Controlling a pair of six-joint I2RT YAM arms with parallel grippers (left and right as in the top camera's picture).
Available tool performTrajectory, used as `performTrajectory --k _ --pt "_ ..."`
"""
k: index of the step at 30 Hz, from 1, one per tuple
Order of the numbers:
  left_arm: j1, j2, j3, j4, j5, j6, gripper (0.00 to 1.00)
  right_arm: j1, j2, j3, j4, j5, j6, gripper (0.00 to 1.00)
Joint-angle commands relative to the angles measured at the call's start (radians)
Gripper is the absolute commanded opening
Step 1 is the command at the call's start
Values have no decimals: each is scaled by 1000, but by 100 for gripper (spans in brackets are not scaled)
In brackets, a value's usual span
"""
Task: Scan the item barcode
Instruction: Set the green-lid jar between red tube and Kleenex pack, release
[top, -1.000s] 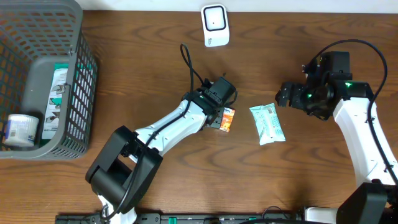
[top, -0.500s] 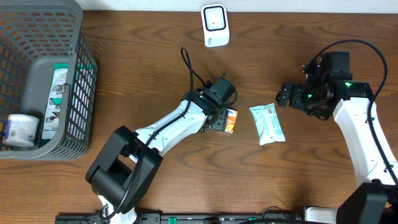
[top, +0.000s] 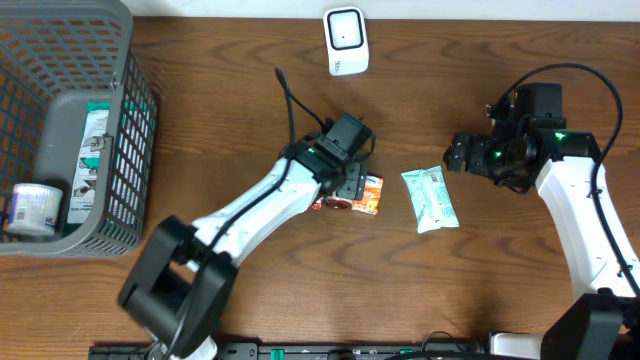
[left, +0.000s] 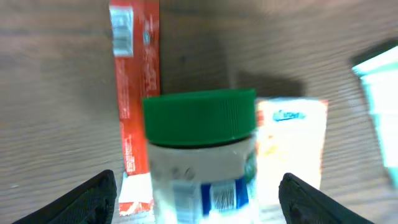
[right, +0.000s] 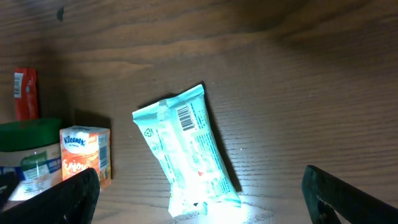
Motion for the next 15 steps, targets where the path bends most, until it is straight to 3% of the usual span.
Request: performTrajectory --k 1,8,15 --pt "7 -105 35 -2 -5 -1 79 -2 -5 8 -4 2 -14 99" --pt "52 -277 35 -7 -63 7 79 -2 -5 7 -5 2 -15 99" --pt "263 -526 36 -73 -173 79 79 -2 -5 7 -8 2 -15 99"
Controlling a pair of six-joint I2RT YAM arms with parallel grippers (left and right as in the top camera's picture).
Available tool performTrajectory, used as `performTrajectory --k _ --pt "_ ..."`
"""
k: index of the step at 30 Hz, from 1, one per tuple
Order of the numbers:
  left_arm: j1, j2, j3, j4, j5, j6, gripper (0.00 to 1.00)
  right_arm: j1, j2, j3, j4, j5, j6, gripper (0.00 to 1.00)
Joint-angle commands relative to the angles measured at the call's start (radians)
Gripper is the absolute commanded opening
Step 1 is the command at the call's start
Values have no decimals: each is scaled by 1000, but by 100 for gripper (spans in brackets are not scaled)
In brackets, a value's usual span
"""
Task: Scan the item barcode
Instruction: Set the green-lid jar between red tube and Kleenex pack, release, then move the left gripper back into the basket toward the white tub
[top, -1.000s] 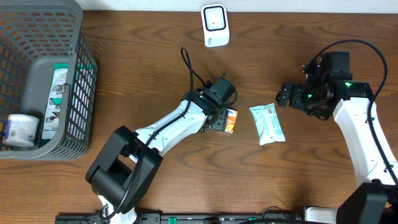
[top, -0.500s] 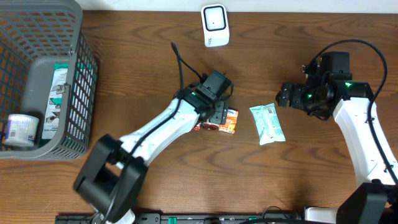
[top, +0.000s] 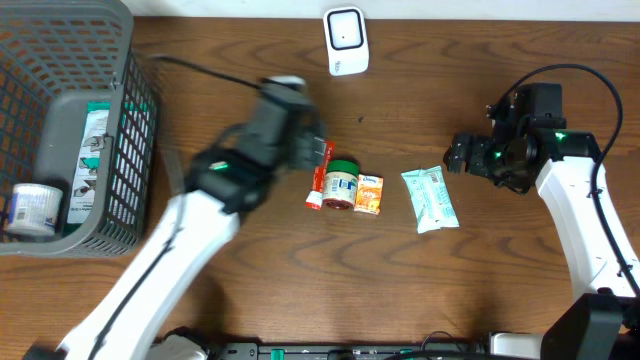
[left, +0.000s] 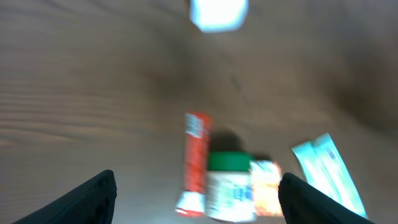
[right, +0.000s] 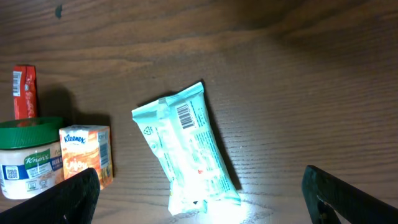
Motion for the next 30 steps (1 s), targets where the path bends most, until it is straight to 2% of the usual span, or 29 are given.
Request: performTrajectory --k 1,9,13,17,20,24,26,30 --pt "131 -118 33 -37 -111 58 79 -2 -5 7 -1 2 -14 99" --pt "505 -228 33 -63 -127 109 79 -2 -5 8 15 2 -14 99" --pt "692 -217 33 -50 -128 126 79 -2 -5 7 42 2 -14 99" --pt "864 -170 33 -6 -127 197 80 -2 -5 8 45 2 -14 99" --pt "938 -139 53 -15 -127 231 80 -2 -5 7 45 2 -14 99" --pt "975 -72 193 -112 -118 249 80 -2 -5 7 45 2 -14 99" --pt "975 -8 320 -192 -115 279 80 -2 -5 8 45 2 -14 99" --pt "975 207 697 -486 -116 321 80 -2 -5 7 45 2 -14 99"
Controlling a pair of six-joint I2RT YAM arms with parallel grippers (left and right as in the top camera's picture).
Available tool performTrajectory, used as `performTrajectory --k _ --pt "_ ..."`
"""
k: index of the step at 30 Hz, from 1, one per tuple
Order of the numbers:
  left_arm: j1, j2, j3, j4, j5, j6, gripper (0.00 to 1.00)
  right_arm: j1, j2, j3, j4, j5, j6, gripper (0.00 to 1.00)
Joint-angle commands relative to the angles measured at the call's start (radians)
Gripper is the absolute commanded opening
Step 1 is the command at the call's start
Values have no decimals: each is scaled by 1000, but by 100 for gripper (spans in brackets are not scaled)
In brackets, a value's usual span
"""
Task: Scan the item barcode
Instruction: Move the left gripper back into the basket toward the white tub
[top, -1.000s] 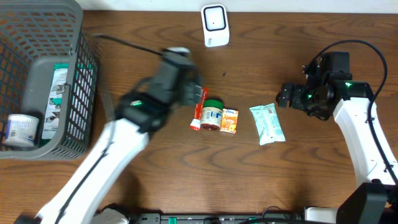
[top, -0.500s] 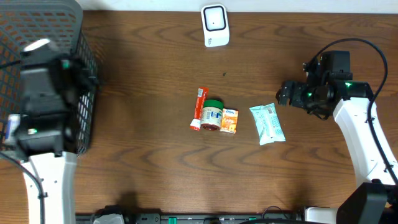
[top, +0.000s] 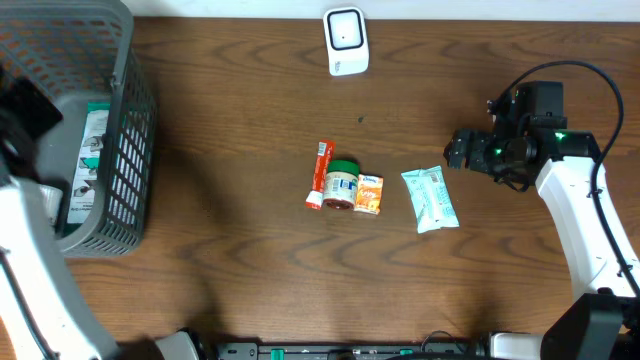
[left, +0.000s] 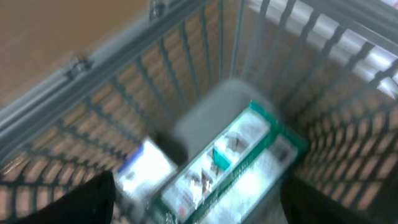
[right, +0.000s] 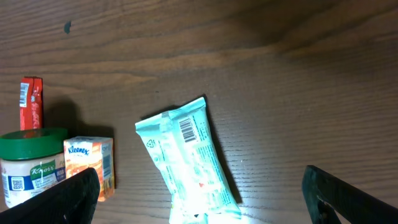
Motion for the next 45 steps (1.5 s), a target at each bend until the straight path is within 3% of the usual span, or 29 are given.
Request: performTrajectory --k 1,5,8,19,26,30,45 --pt "3 187 323 -197 -5 72 80 -2 -5 7 0 1 -13 99" --pt "3 333 465 -346 -63 113 80 -2 -5 7 0 1 -13 99" --pt "7 391 452 -387 -138 127 82 -2 -5 8 0 1 -12 99" --pt "98 554 396 -552 -139 158 83 -2 -5 7 3 1 -12 99" --pt "174 558 303 -503 -114 161 84 -2 -5 8 7 1 -12 99" --pt "208 558 243 -440 -30 209 84 -2 -5 8 11 0 -12 99" --pt "217 572 185 -323 35 270 84 -2 -5 7 11 0 -12 99"
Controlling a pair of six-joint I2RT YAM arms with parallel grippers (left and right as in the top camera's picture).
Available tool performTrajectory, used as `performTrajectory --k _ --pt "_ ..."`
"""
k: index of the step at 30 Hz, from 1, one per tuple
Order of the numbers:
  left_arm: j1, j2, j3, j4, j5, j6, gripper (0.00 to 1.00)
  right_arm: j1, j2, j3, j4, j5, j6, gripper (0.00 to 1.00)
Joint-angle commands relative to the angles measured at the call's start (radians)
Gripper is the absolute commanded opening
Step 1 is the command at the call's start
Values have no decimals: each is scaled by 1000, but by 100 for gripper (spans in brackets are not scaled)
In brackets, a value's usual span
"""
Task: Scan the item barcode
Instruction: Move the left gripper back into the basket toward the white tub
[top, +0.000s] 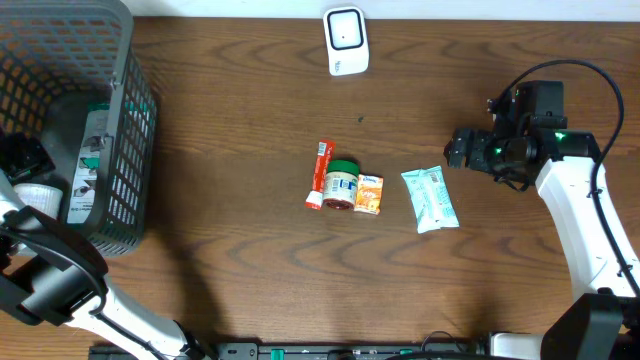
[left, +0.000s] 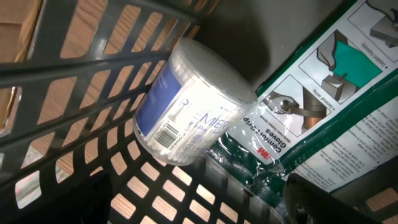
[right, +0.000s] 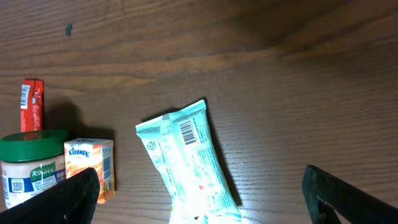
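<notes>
My left gripper (left: 199, 208) is open, low inside the grey basket (top: 130, 110), with nothing between its fingers. Just ahead of it lies a clear round tub (left: 186, 106) with a blue label and a barcode, tilted against a green-and-white 3M package (left: 339, 93). The white scanner (top: 345, 40) stands at the table's far edge. My right gripper (right: 199, 199) hangs open above a teal wipes pack (right: 189, 162) whose barcode faces up.
In the middle of the table a red stick pack (top: 320, 172), a green-lidded jar (top: 342, 183) and an orange Kleenex pack (top: 369, 194) stand side by side. The basket's mesh walls (left: 93, 68) close in around the left gripper.
My left gripper was above the basket, looking down on the tub and the 3M package. Now it is lower, inside the basket and close to the tub. The right arm has not moved.
My left gripper stood open around the green-lidded jar at the table's middle. Then it was away from it, the jar left standing between the red stick and the Kleenex pack. Then it was over the basket, and now inside it.
</notes>
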Motion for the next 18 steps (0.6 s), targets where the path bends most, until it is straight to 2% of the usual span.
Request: performTrajectory --k 1,6,18 --pt "2 16 -42 20 24 28 84 -2 -5 7 2 0 -11 99" --pt "2 16 -105 64 84 105 84 -2 -5 8 4 0 -11 99" --pt "12 16 -185 165 81 136 84 -2 -5 7 5 0 -11 99"
